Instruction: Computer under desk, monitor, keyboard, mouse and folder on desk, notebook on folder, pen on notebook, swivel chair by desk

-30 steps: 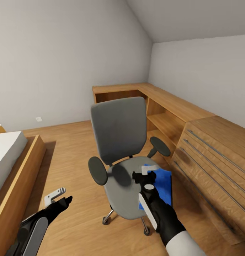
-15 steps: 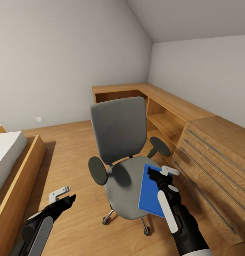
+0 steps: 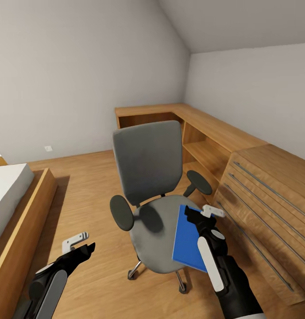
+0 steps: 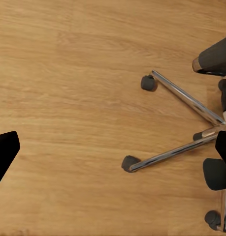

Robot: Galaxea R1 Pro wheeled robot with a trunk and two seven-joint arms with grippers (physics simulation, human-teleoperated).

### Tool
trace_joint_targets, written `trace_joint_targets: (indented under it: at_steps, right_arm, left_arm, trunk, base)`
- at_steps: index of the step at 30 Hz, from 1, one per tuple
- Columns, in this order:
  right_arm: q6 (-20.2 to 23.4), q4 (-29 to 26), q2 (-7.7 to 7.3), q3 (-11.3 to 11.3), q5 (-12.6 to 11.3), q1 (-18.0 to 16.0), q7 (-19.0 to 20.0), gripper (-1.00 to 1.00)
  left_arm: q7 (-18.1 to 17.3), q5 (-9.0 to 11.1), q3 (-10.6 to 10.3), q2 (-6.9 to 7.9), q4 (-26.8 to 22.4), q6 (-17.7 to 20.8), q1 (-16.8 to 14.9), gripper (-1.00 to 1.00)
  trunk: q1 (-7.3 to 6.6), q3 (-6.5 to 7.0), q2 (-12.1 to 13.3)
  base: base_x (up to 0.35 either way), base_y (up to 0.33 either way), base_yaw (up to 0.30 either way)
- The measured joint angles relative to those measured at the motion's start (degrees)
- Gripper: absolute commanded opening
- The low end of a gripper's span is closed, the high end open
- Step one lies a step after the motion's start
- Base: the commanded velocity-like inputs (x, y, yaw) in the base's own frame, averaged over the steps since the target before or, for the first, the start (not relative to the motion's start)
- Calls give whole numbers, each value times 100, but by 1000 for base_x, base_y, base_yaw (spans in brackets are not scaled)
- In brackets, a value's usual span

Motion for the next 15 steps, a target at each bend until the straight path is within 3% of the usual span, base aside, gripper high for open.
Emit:
trace_joint_targets:
  at_steps: [1,2,6,13,15]
  right_arm:
    - [-1,-5,-1,-1,-2,10,0,100]
    - [13,-90,-46,-117,-606,59,1,100]
    - [13,-94,-154,-222,-907,65,6,100]
    - [16,-100,-485,-446,-2034,67,8,100]
    - [14,-100,-539,-482,-2233,67,7,100]
  left_arm:
    - [-1,0,0,0,0,-1,0,100]
    - [-5,2,2,2,2,-3,-3,100]
    - [-6,2,4,6,2,-1,-3,100]
    - [-6,5,7,9,1,5,0,100]
    - [-6,8,9,9,1,5,1,100]
  trunk:
    - [0,0,0]
    - [4,2,1]
    - [3,9,0]
    - [4,17,0]
    - [4,17,0]
  base:
    - [-316,0,-215]
    - [-320,0,-223]
    - [-326,0,-237]
    - [-332,0,-173]
    - [-333,0,-53]
